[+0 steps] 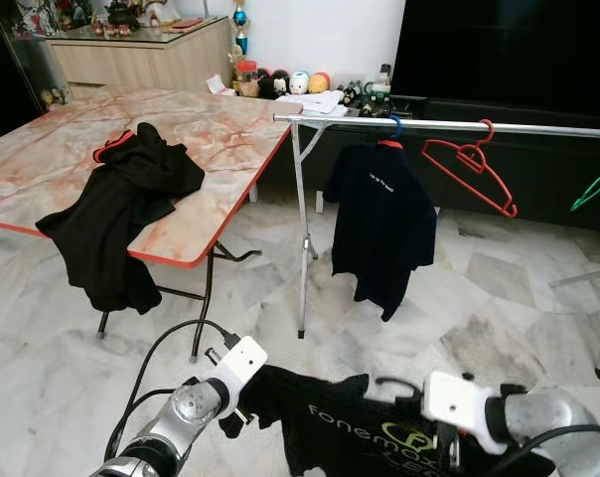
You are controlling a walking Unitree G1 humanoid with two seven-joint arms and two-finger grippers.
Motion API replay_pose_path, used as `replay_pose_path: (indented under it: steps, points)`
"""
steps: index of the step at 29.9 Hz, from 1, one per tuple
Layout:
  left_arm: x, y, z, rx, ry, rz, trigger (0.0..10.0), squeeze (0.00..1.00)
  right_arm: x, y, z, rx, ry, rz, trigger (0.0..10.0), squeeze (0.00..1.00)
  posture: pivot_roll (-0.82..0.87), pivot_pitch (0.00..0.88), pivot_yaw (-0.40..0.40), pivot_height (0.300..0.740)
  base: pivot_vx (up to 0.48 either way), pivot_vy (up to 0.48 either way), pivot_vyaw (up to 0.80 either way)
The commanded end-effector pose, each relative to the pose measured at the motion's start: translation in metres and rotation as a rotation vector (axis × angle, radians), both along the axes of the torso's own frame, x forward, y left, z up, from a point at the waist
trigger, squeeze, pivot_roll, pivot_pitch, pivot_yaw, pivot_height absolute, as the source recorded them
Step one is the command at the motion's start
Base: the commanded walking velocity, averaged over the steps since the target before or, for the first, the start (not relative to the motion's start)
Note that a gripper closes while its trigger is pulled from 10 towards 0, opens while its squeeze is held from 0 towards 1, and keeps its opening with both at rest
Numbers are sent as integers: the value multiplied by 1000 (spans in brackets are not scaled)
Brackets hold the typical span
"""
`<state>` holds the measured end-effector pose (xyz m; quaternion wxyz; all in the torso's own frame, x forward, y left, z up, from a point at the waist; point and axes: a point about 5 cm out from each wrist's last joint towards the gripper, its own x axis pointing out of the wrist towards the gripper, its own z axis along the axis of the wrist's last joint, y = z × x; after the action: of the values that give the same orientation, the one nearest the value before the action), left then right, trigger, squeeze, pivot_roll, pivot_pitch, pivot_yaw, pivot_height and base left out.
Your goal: Hang hanger
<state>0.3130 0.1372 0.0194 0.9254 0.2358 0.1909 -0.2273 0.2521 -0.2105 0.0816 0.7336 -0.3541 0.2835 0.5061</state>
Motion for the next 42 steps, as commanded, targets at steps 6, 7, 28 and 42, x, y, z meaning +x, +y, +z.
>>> replay_pose_path:
  steps: [6, 7, 28, 42]
  points:
    - [14, 33, 15, -11, -87, 248, 0, 0, -26, -41, -54, -296, 185, -181, 10000, 0, -95, 6, 38, 740, 0, 0, 0]
    - [14, 34, 16, -17, -92, 255, 0, 0, -27, -41, -59, -289, 197, -214, 10000, 0, -94, 6, 37, 740, 0, 0, 0]
    - [18, 36, 23, -63, -158, 331, 0, 0, 4, -42, -92, 294, 74, -1355, 10000, 0, -89, 10, 34, 740, 0, 0, 0]
    - [11, 14, 16, -77, -79, 77, 0, 0, -22, -27, -108, -117, 170, -620, 10000, 0, -91, 10, 35, 740, 0, 0, 0]
